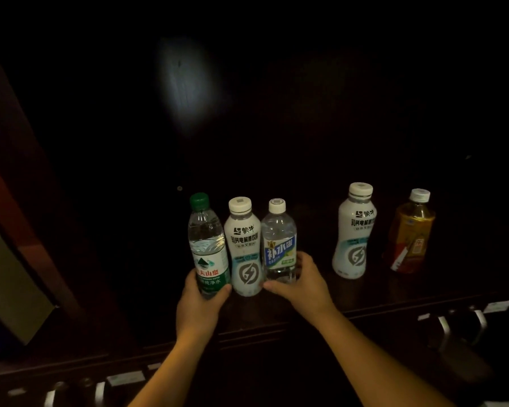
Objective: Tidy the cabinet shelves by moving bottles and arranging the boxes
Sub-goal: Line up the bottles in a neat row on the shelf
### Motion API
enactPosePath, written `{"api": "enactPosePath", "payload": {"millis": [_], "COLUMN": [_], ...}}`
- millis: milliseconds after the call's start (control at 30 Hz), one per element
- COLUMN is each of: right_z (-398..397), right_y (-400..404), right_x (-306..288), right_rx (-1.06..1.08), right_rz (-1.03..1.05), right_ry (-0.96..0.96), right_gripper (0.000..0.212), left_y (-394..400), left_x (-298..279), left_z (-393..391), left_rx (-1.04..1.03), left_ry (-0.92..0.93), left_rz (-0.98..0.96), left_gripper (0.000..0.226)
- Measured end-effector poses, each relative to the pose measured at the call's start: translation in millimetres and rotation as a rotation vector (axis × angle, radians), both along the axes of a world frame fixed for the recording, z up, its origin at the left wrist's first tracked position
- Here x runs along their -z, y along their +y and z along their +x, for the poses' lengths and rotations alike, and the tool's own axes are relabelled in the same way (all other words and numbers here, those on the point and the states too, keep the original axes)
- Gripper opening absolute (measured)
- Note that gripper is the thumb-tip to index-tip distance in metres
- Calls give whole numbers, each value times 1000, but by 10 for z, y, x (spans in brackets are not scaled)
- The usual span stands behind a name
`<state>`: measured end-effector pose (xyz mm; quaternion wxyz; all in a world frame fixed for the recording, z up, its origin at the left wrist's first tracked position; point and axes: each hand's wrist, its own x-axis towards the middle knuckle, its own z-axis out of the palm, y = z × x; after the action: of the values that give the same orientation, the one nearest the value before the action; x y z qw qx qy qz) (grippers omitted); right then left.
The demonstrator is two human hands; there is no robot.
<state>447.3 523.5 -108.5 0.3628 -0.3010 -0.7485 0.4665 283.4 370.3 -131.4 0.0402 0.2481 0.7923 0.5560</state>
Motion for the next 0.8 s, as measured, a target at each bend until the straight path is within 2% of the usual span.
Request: {"api": "enactPosePath", "payload": {"millis": [67,167,267,367,400,467,533,800], "right_z": [200,624,901,936,926,914,908,683], "right_y": [78,323,597,781,821,872,874,616], "right_x": [22,28,-37,-76,-80,-72,-73,-51], "right_rx": [107,413,569,450,370,234,213,209], "right_rz": [-3,62,127,88,49,-20,-3,12], "right_ry": [17,59,-33,-160,-154,-130,-165,-136], "right_gripper": [78,56,64,89,87,67,53,48], "left_y": [-5,5,12,9,6,-2,-11,-16], "left_x": [-3,9,28,28,26,23,14,-9], "left_z": [-2,-29,-25,-20,-19,-19,-18,6], "left_rx": [1,0,11,20,25,34,33,31], "left_ry": [-9,-28,-25,-24,-28,-32,-28,-18], "left_rz": [-1,7,8,7,8,9,1,-11], "left_gripper": [79,83,80,78,78,78,77,75]}}
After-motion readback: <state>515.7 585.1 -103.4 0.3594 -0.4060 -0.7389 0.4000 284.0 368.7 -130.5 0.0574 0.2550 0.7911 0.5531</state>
